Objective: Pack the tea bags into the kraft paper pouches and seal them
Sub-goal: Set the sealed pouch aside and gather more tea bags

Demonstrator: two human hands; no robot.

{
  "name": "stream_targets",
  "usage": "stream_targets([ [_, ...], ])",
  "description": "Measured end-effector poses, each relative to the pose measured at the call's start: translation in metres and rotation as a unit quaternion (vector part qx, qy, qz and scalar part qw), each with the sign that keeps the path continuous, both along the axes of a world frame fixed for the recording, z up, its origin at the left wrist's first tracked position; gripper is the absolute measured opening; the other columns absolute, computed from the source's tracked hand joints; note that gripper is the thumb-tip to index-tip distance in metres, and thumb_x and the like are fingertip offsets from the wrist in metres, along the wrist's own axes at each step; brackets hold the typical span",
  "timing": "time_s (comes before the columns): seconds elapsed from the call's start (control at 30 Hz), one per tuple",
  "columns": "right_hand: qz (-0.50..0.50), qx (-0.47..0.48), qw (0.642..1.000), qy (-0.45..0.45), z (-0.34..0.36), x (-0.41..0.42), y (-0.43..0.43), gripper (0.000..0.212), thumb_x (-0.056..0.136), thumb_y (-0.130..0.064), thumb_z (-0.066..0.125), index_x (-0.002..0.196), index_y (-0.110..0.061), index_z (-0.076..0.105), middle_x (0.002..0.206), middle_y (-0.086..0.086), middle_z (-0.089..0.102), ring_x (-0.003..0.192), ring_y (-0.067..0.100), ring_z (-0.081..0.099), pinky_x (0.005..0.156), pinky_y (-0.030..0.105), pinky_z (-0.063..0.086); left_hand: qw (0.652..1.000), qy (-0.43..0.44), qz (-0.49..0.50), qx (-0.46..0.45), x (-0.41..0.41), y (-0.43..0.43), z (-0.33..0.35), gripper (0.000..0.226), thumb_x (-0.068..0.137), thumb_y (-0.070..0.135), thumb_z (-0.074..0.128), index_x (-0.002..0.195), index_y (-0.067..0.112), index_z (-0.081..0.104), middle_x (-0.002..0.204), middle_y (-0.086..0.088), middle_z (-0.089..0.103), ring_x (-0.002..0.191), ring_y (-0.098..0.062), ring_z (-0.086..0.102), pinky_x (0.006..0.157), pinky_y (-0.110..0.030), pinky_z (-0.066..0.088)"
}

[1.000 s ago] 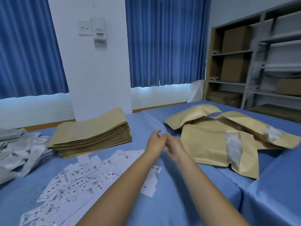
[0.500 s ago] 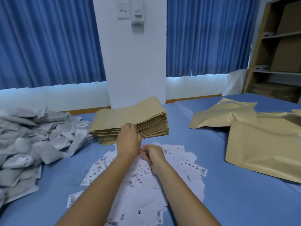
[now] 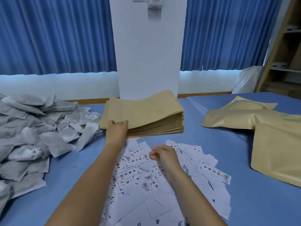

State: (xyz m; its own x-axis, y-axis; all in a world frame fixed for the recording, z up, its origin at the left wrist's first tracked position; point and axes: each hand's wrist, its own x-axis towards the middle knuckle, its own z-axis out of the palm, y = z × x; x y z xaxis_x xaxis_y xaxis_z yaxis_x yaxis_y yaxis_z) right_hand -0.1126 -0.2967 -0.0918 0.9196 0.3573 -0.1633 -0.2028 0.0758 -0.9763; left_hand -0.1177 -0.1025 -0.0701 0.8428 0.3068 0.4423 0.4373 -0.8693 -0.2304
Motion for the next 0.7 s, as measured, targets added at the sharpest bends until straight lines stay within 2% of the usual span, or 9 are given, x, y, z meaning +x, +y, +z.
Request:
stream_targets([
  [0.13,0.003,-0.01,1.0,-0.012,-0.003,0.0,0.002,0.026,0.092,0.007,0.039,0.08,0.0,0.06,0.077,0.018,0.06,0.064,0.021,0.057,0.066,0.021,0.049,1.0,-0.011,-0.017,0.02,-0.001,0.001,0.007,0.03,0.077,0.004,0.065,0.104,0.012,0.053,0.104,-0.004,0.059,0.092,-0.023,0.058,0.082,-0.028,0.034],
  [0.2,-0.025,0.022,0.999,0.003,-0.004,0.001,0.004,0.019,0.095,0.0,0.042,0.089,-0.001,0.06,0.08,0.017,0.063,0.065,0.023,0.06,0.069,0.025,0.052,0.994,-0.098,-0.053,-0.012,-0.006,0.003,0.011,0.017,0.077,-0.005,0.06,0.092,0.003,0.062,0.095,-0.013,0.058,0.088,-0.032,0.056,0.075,-0.038,0.038],
  [0.27,-0.069,0.138,0.985,0.082,-0.002,0.009,0.001,0.023,0.101,-0.02,0.043,0.101,0.0,0.056,0.09,0.019,0.066,0.074,0.028,0.065,0.073,0.033,0.054,0.956,-0.233,-0.118,-0.132,-0.021,0.008,0.01,0.01,0.077,-0.009,0.058,0.074,0.0,0.061,0.079,-0.014,0.052,0.073,-0.031,0.051,0.062,-0.042,0.037],
  [0.33,-0.065,0.298,0.934,0.185,0.006,0.02,-0.01,0.048,0.102,-0.041,0.037,0.113,0.005,0.048,0.103,0.026,0.062,0.091,0.037,0.064,0.081,0.039,0.051,0.869,-0.32,-0.186,-0.329,-0.047,0.015,0.012,0.019,0.085,0.0,0.052,0.068,0.009,0.051,0.074,-0.005,0.039,0.062,-0.023,0.038,0.056,-0.033,0.03],
  [0.43,0.008,0.412,0.881,0.232,0.019,0.031,-0.028,0.073,0.096,-0.057,0.035,0.129,0.008,0.04,0.119,0.033,0.055,0.111,0.046,0.054,0.094,0.048,0.045,0.873,-0.352,-0.192,-0.276,-0.086,0.033,0.005,0.02,0.086,0.01,0.051,0.067,0.017,0.05,0.068,0.005,0.038,0.056,-0.014,0.034,0.054,-0.025,0.027],
  [0.5,0.062,0.393,0.894,0.206,0.025,0.031,-0.034,0.084,0.091,-0.066,0.035,0.124,0.009,0.047,0.123,0.03,0.058,0.116,0.042,0.056,0.095,0.046,0.046,0.908,-0.311,-0.196,-0.2,-0.106,0.045,-0.002,0.017,0.083,-0.005,0.056,0.08,0.011,0.062,0.08,0.006,0.045,0.075,-0.014,0.042,0.065,-0.027,0.032],
  [0.57,0.124,0.327,0.923,0.158,0.032,0.022,-0.036,0.075,0.091,-0.068,0.033,0.123,-0.005,0.058,0.121,0.018,0.065,0.113,0.03,0.062,0.089,0.043,0.05,0.926,-0.305,-0.185,-0.121,-0.114,0.059,-0.007,0.023,0.08,-0.015,0.055,0.09,0.003,0.066,0.09,0.002,0.046,0.085,-0.021,0.044,0.07,-0.03,0.035],
  [0.63,0.145,0.233,0.955,0.109,0.036,0.012,-0.035,0.046,0.099,-0.046,0.04,0.117,-0.01,0.062,0.113,0.012,0.069,0.096,0.022,0.07,0.072,0.036,0.055,0.909,-0.336,-0.158,-0.19,-0.116,0.06,-0.006,0.02,0.085,-0.01,0.055,0.092,0.004,0.067,0.096,-0.003,0.048,0.088,-0.026,0.047,0.075,-0.032,0.037],
  [0.7,0.117,0.124,0.984,0.058,0.036,0.004,-0.032,0.019,0.1,-0.014,0.045,0.104,-0.004,0.06,0.089,0.012,0.072,0.059,0.015,0.067,0.045,0.021,0.048,0.872,-0.396,-0.081,-0.277,-0.114,0.05,-0.002,0.015,0.087,0.0,0.061,0.101,0.005,0.063,0.109,-0.012,0.05,0.096,-0.024,0.048,0.083,-0.027,0.037],
])
